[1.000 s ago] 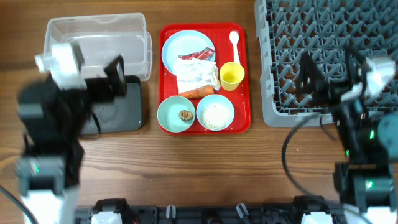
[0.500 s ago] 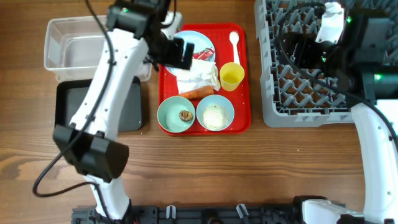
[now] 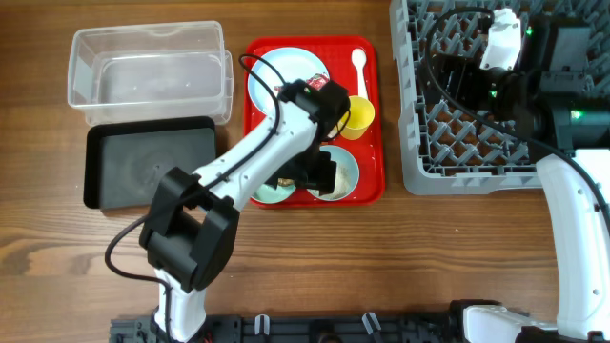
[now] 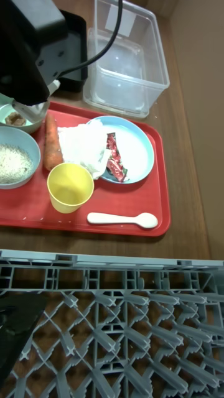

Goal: Sort waste into correct bins and load items into the dishwasher rack
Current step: 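Reach the left gripper to the green bowl and grasp its rim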

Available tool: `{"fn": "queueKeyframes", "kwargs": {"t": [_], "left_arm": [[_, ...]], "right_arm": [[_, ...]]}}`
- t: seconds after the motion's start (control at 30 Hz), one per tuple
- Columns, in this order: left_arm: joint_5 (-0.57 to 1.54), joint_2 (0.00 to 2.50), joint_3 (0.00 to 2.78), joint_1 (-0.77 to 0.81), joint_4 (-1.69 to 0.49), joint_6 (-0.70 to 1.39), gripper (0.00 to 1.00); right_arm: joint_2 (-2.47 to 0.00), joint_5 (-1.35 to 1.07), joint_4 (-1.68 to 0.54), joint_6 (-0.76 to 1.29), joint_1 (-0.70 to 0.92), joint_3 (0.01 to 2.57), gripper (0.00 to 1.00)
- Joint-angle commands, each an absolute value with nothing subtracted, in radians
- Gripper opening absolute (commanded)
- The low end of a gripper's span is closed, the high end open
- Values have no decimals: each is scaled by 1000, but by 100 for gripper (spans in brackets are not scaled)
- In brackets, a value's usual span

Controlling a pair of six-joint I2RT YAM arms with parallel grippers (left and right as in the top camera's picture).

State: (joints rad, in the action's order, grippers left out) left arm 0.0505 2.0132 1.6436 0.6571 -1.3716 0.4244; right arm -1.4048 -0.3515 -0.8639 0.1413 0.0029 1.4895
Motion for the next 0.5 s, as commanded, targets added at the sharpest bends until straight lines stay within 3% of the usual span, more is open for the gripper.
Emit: {"fn": "queueKeyframes", "kwargs": {"t": [0.0,0.17,0.27,0.37,0.47], "left_arm": [[-51,1907,1550,682,-1262,462,84],[-103,1805,1356,640,-1195,498,84],[-54,1801,1306,628,-1120,397,72],[-13,1801,1274,628,-1095,369,46],[-12,1801,1235,625,-1055,366,39]], "right_arm": [[-1412,-367,-874,126,2,1499,100],[-1412,-367,-877,128,2,1499,97],[-1412,-367,-876,131,2,1499,95],[-1412,-367,-882,131,2,1499,94],[-1412,-367,-882,131,2,1499,94]]}}
